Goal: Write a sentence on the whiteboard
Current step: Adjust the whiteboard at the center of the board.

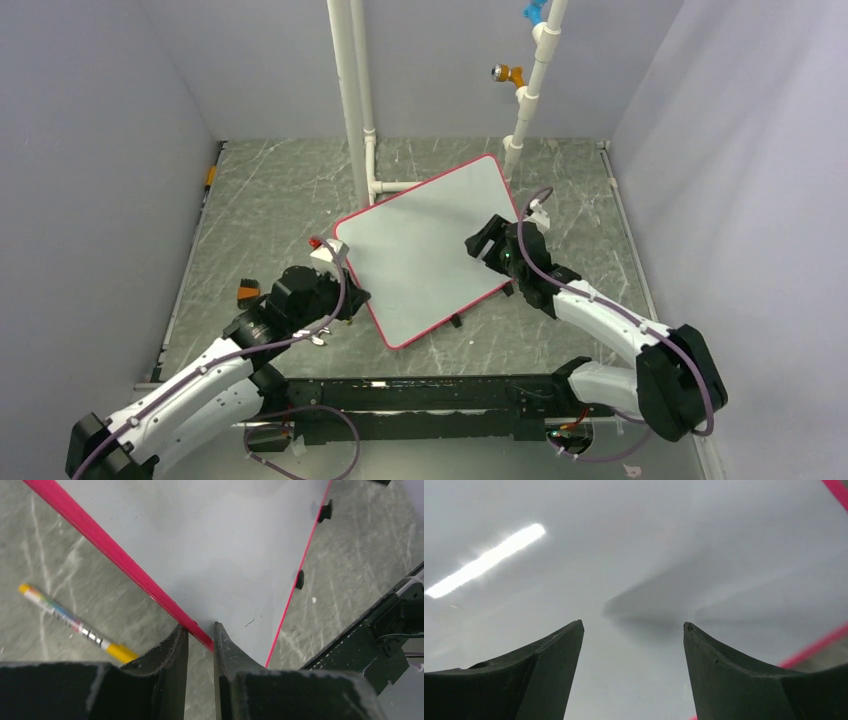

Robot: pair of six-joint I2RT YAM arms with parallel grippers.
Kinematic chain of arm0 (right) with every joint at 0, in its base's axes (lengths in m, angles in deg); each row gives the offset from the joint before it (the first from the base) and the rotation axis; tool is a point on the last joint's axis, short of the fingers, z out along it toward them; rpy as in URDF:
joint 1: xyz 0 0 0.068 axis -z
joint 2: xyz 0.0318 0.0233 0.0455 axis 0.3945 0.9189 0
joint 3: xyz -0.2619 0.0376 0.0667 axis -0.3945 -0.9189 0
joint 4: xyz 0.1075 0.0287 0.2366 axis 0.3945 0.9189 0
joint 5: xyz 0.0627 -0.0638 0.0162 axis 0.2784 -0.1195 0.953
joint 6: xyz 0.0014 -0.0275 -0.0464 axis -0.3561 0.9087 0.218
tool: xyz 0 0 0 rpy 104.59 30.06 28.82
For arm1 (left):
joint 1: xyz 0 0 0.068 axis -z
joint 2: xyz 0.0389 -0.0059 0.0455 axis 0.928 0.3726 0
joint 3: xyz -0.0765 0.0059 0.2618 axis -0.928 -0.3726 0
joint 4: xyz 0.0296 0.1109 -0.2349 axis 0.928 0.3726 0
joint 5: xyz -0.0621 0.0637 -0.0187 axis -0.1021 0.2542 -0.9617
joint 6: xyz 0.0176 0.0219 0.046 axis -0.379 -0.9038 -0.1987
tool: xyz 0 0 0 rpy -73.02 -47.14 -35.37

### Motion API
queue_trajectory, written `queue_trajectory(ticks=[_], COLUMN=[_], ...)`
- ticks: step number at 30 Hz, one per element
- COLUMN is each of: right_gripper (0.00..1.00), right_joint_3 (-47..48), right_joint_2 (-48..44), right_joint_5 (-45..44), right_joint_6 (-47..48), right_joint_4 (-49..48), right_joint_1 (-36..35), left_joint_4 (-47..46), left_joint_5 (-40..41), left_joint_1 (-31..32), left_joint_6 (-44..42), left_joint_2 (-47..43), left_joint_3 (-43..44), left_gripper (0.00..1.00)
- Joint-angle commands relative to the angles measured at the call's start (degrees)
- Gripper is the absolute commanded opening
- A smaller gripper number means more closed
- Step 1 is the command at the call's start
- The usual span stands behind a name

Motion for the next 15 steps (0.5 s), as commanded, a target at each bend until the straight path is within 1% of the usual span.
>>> queue_trajectory(ticks=[1,7,8,15], right_gripper=[0.77,0.78,0.78,0.79], right_joint_3=[2.7,4.7,4.9,6.9], right_joint_2=[-4.1,-7.9,-8.4,-12.0], right_joint_5=[-0.3,-2.9,-3.0,-3.1], right_joint_6=[5.9,8.3,8.5,9.3], right_joint_4=[18.9,23.1,23.4,26.0], right_joint_1=[2.2,2.8,2.9,2.9], left_joint_4=[-14.1,-17.7,-18.0,-21.0], left_joint_5=[-0.1,1.3,2.6,4.3], left_joint_1=[2.4,5.9,6.5,7.5], left_joint_6=[-2.7,-3.3,-3.4,-3.8], left_joint_2=[3.3,8.7,9.3,11.2], left_joint_3=[2.1,3.5,3.4,-0.1], left_gripper=[0.0,0.0,0.0,0.0])
